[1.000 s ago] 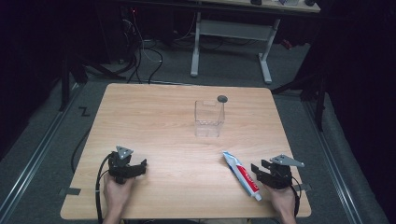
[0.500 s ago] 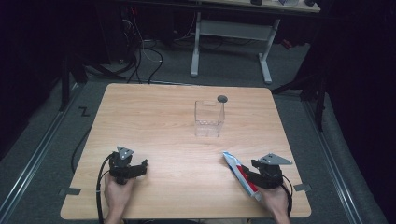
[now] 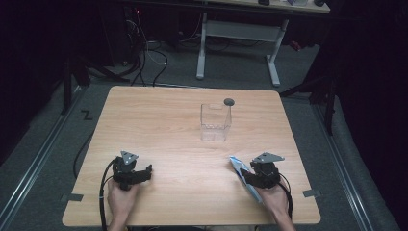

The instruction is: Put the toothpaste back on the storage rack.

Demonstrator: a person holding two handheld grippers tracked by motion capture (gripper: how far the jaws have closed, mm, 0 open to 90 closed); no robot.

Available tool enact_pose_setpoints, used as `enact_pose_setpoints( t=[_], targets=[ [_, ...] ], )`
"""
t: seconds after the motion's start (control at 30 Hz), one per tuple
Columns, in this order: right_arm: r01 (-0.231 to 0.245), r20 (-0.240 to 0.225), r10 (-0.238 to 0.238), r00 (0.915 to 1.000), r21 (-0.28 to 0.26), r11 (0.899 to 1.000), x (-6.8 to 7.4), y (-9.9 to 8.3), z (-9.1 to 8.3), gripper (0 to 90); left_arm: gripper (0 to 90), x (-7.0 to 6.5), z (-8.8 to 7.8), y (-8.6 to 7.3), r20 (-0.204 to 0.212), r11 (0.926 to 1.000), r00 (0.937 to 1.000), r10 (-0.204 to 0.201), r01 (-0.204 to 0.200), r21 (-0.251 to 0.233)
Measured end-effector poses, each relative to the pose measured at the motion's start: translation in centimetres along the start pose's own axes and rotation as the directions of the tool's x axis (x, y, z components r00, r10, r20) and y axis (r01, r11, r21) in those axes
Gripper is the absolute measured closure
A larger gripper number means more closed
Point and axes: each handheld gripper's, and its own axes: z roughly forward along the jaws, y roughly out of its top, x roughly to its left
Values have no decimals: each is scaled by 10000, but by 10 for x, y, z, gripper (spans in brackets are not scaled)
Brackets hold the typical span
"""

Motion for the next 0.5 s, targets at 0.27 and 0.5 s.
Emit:
enact_pose_setpoints(
  t=[0.27, 0.5],
  targets=[
    [143, -3, -143, 9999, 449, 9989, 0, 5, 10, 502, 152, 0, 0, 0, 16, 10000, 10000, -2, 2, -1],
    [376, 23, -381, 9993, 1084, 9934, 3, 9, 21, 508, 153, -1, 0, 0, 45, 10000, 10000, 18, -18, 0]
  ],
)
